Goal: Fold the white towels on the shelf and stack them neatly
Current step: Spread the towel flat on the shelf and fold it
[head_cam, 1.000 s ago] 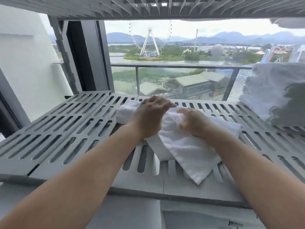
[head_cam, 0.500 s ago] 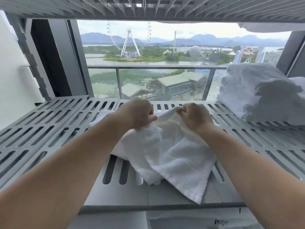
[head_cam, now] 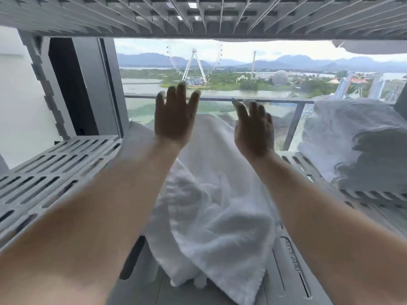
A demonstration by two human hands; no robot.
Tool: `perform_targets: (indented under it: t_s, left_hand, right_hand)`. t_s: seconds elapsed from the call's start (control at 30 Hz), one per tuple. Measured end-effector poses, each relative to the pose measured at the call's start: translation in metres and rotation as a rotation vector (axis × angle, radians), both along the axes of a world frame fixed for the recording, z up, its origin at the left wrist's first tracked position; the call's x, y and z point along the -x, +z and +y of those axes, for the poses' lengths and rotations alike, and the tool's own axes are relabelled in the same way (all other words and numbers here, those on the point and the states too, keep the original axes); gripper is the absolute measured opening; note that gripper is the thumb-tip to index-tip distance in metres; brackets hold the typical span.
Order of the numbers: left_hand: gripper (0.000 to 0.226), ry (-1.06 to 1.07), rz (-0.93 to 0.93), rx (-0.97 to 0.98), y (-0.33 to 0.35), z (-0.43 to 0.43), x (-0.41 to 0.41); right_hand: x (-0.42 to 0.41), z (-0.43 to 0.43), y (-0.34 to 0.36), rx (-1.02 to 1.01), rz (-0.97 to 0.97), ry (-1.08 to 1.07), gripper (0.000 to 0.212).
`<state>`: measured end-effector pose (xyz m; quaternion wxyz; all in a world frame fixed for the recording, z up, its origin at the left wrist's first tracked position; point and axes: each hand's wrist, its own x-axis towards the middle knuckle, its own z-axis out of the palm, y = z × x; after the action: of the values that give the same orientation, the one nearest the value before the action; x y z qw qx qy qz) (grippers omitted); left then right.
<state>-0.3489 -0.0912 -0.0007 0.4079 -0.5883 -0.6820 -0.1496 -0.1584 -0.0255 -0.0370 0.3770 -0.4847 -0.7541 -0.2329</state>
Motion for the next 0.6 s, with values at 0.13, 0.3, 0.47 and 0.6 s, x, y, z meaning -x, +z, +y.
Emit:
perform_targets:
  t_s: [0.13,0.3,0.47,0.6]
  left_hand:
    - [0.03,0.023,-0.108,0.373,-0.049,0.008,-0.007]
    - [0.03,0.034,-0.315,0.806,-0.073,-0.015,0.009]
    - [0.028,0.124,-0.271,0.836,-0.069,-0.038,0.007]
    - [0.024,0.145,-0.266,0.839,-0.057,-0.059,0.01]
  right_hand:
    - [0.014,-0.003,-0.046,0.239,-0.223,0.175,0.029]
    - [0.015,-0.008,-0.068,0.593,-0.339,0.145,0.028]
    - [0.016,-0.027,-0.067,0.774,-0.413,0.104,0.03]
    - [0.026,-0.061,-0.06,0.648,-0.198,0.15,0.03]
